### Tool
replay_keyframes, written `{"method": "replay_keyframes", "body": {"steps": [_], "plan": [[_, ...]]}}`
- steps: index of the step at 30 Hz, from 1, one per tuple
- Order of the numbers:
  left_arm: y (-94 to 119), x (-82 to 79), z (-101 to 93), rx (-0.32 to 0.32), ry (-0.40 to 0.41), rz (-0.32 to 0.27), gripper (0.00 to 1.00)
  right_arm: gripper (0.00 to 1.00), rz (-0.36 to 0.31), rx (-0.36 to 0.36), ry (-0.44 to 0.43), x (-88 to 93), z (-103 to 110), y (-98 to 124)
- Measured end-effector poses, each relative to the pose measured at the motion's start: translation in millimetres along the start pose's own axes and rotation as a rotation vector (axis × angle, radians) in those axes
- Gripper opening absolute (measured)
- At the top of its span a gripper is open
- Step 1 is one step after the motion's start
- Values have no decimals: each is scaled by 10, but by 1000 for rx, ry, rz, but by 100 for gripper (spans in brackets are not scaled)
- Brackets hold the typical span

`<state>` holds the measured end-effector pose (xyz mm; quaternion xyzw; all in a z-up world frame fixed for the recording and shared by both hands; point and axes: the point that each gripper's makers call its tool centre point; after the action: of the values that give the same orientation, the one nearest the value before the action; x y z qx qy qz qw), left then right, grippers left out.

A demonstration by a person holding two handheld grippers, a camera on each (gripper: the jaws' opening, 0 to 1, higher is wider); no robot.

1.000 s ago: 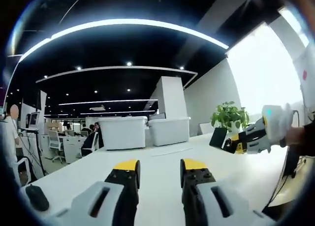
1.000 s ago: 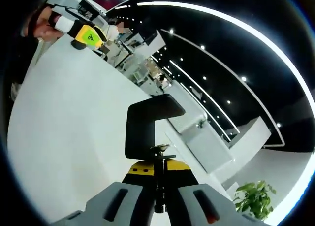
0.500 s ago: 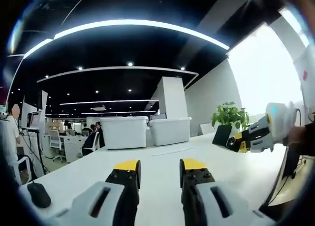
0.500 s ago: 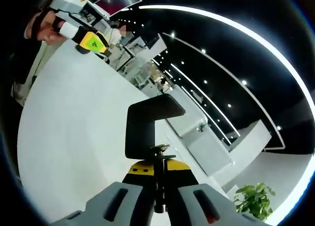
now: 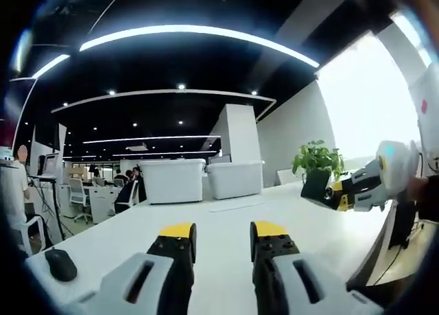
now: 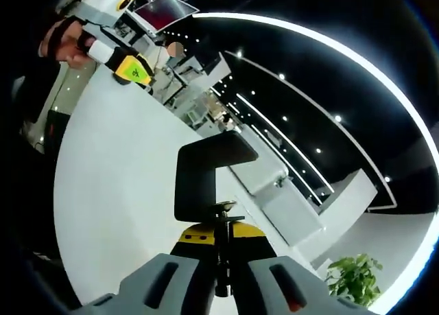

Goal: Clamp the fixed fixture on the desktop, loosen the retaining clip, secure it to the edge of the desk, and tighten the retaining clip.

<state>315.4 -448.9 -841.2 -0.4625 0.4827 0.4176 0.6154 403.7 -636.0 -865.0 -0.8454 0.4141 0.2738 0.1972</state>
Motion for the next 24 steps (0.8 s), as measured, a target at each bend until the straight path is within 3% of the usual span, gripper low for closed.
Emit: {"method": "replay_keyframes", "body": {"steps": [11,24], "plan": [[186,-54,-30,-4,-3,-6,31,3,-1,7,-6,-120,29,208],[587,-67,-160,8,9,-12,31,3,4,-10,-2,-261,277,561]]}}
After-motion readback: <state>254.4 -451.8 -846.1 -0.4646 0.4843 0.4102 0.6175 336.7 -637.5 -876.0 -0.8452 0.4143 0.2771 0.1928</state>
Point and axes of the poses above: the point that each gripper's makers call its tool centre point, and the gripper's own axes: y roughly backward along the fingers, z roughly to its left, x roughly out of its underside, and after that the axes turned 12 degrees about x, right-handed
